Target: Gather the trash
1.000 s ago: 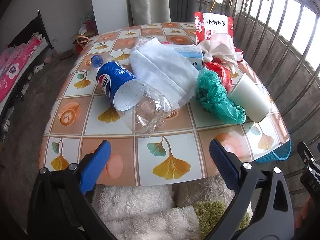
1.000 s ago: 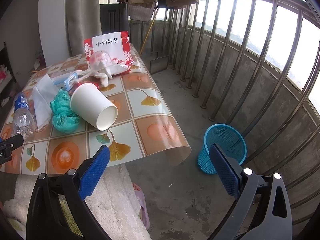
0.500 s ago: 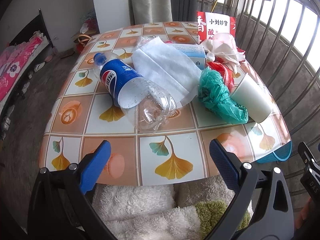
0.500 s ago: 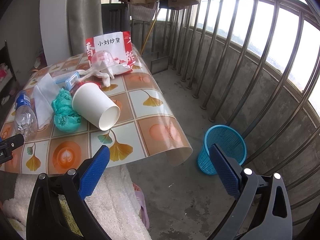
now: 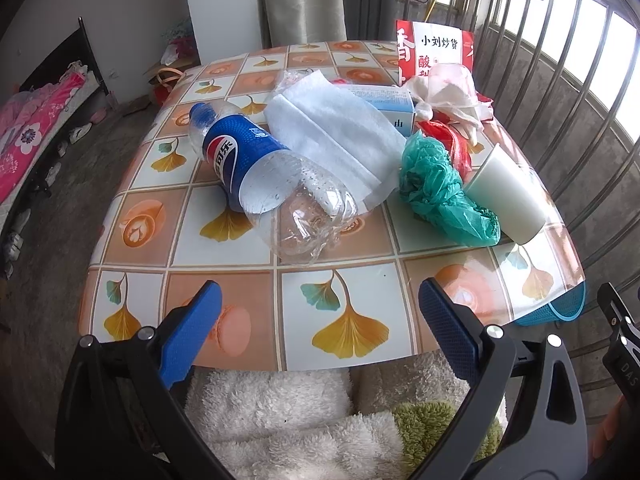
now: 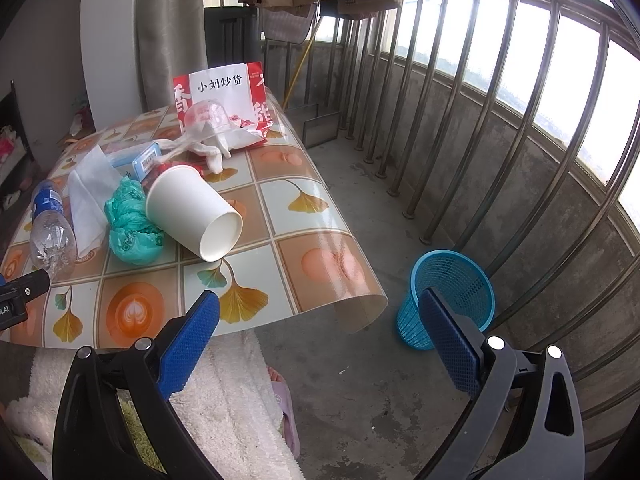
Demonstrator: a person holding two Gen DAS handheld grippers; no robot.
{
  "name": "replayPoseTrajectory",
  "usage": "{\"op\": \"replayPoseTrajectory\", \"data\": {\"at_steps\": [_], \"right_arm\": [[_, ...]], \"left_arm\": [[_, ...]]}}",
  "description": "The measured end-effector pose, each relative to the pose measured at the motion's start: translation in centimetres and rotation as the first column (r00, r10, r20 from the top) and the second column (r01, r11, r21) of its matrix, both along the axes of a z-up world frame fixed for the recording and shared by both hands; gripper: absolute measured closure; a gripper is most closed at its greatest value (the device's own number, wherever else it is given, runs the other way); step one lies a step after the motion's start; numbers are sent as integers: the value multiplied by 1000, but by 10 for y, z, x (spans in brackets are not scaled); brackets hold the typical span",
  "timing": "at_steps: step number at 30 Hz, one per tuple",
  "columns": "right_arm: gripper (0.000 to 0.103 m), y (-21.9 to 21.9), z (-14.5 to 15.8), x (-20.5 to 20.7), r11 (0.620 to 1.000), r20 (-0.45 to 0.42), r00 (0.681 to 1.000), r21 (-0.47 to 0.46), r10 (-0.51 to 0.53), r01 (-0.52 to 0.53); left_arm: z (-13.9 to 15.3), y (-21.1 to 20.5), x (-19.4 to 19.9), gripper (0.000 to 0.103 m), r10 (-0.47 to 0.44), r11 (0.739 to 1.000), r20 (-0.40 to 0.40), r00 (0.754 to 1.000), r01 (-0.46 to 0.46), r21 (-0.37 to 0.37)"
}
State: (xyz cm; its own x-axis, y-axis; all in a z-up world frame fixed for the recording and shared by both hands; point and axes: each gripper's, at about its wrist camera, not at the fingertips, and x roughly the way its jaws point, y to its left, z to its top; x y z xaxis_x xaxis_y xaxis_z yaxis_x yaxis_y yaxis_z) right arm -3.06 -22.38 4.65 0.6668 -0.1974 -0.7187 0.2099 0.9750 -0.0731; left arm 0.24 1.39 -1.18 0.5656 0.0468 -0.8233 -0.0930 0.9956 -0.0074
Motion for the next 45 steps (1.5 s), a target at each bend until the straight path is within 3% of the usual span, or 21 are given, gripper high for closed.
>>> {"op": "replayPoseTrajectory", "data": {"at_steps": [18,26,33,35,37,42,45], "right_arm": [[6,4,4,11,999,25,999,30,21,-22],[6,21,19,37,992,88,990,45,112,-116],[6,33,33,75,963,122,969,143,213,-230],[6,40,36,83,947,135,958,167,253,-273],[7,49,37,91,941,133,951,160,280,-300],[17,51,22,118,933,58,951,180,305,-310],[23,43,7,135,924,-13,950,237,311,-299]], "left_arm": [[1,1,3,9,-22,1000,10,1000,22,0],[17,34,18,9,-23,1000,61,998,24,-18],[22,75,38,9,-59,995,118,991,68,-73],[22,89,41,9,-69,988,158,985,90,-127],[19,102,46,9,-80,966,180,980,121,-228],[-4,128,76,9,-1,892,79,997,37,-451],[-18,139,92,9,41,845,25,999,-21,-534]]}}
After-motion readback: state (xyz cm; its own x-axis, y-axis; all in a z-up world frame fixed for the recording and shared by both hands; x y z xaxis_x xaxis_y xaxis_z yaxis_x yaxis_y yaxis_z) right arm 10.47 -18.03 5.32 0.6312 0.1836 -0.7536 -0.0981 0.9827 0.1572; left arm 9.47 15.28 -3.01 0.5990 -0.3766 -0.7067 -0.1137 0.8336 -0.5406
